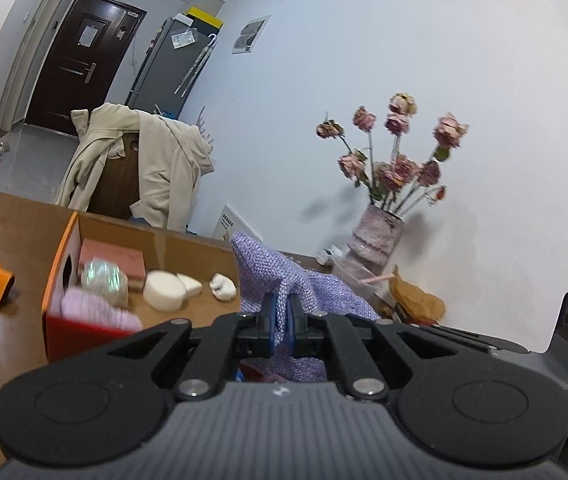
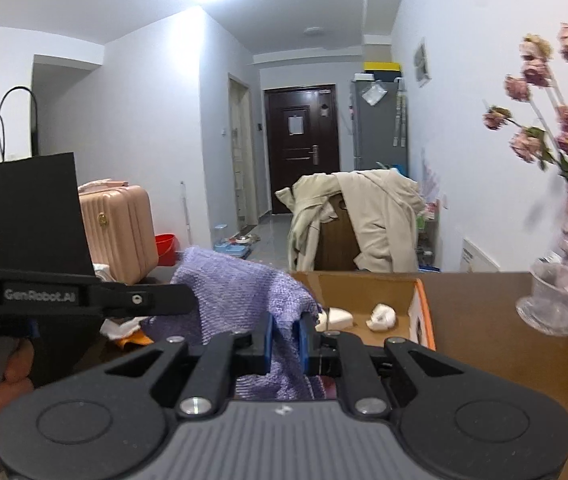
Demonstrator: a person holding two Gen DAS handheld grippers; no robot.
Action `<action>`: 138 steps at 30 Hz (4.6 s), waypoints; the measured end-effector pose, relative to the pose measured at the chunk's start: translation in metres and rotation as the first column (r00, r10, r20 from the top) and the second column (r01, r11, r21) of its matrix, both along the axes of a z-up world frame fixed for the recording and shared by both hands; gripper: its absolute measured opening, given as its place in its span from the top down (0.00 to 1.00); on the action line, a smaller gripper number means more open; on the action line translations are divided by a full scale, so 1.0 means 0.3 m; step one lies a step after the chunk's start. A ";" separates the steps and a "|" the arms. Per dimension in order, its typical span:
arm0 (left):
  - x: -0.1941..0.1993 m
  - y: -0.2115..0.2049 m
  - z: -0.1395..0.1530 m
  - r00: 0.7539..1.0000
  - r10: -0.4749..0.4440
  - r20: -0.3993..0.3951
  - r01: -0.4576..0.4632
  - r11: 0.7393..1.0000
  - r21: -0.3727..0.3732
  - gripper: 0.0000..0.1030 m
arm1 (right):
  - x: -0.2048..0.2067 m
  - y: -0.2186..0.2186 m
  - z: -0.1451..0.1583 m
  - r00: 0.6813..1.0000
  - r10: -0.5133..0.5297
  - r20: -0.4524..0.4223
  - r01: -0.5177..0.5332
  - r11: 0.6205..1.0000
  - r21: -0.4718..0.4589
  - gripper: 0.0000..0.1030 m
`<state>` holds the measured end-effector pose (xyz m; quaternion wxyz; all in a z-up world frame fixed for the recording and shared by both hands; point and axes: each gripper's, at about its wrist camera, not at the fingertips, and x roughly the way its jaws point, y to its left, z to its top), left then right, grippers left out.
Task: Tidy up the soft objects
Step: 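Carry the purple pouch into the box and open both tools, then move both tools back toward the pink satin bow, then grasp the pink satin bow with both tools together, then carry the pink bow into the box and open both tools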
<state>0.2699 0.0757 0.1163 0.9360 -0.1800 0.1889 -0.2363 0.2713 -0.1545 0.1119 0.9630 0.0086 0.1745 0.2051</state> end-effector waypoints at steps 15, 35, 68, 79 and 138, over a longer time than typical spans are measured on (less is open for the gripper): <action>0.635 0.117 -0.184 0.963 0.086 -0.257 -0.082 0.996 0.029 0.94 | 0.734 0.187 -0.144 0.959 0.034 -0.280 -0.062 0.994 -0.093 0.88; 0.409 0.107 -0.137 0.964 0.168 -0.204 -0.140 0.979 0.147 0.47 | 0.663 0.113 -0.108 0.916 0.106 -0.386 -0.148 0.985 -0.083 0.52; -0.439 -0.075 -0.210 0.946 0.277 0.170 -0.316 0.905 0.286 0.00 | -0.381 -0.126 -0.267 0.994 -0.109 -0.024 0.110 0.994 0.020 0.05; -0.367 -0.111 -0.239 0.957 0.270 0.108 -0.291 0.904 0.314 0.00 | -0.334 -0.152 -0.284 0.988 -0.149 -0.037 0.150 0.988 0.019 0.05; -0.164 -0.172 -0.132 0.998 -0.003 0.059 -0.004 0.992 0.123 0.94 | -0.137 -0.127 -0.126 0.997 -0.023 -0.077 0.033 0.990 0.139 0.86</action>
